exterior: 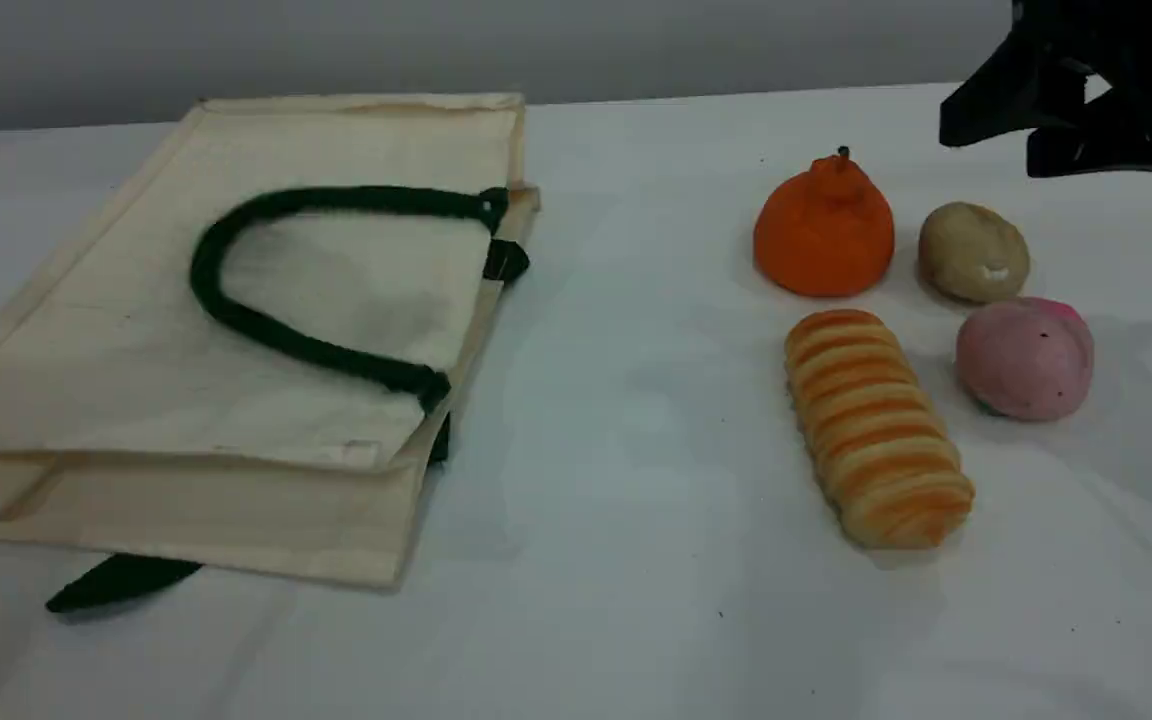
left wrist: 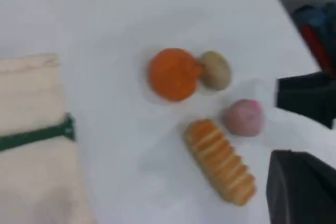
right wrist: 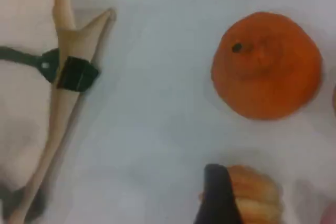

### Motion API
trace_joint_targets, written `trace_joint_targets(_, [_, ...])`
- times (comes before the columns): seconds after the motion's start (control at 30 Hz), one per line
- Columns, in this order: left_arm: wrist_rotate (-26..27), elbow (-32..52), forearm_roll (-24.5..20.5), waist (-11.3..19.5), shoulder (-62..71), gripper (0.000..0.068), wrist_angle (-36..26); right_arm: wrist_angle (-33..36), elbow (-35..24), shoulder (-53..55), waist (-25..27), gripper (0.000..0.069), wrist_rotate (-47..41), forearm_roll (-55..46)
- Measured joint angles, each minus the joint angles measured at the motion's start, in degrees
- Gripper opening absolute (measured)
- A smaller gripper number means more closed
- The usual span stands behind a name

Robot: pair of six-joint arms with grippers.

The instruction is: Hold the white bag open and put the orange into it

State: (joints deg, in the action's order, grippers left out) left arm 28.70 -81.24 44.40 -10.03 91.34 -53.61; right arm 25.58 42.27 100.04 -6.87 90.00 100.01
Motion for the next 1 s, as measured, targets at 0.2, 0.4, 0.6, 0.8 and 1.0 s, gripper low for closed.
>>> trace_joint_targets(0.2, [-2.5, 0.1, -8.3, 0.0, 1.0, 0.0011, 1.7, 0.6, 0.0, -0.1, 0.0, 0.0479, 0.0, 0.0])
trace_joint_targets(0.4, [-6.8, 3.4, -10.5, 0.0, 5.7, 0.0105, 3.8, 1.4, 0.0, -0.1, 0.0, 0.0479, -0.1, 0.0])
trace_joint_targets(0.6, [-10.5, 4.0, -12.3, 0.0, 11.9, 0.028, 5.3, 1.5, 0.0, -0.1, 0.0, 0.0479, -0.1, 0.0])
trace_joint_targets(0.8, [-19.1, 4.0, -22.2, 0.0, 17.1, 0.0361, 4.3, 1.5, 0.0, -0.1, 0.0, 0.0479, -0.1, 0.0])
trace_joint_targets(1.0, [-27.8, 4.9, -30.4, 0.0, 18.6, 0.0364, 4.5, 1.5, 0.0, -0.1, 0.0, 0.0479, -0.1, 0.0])
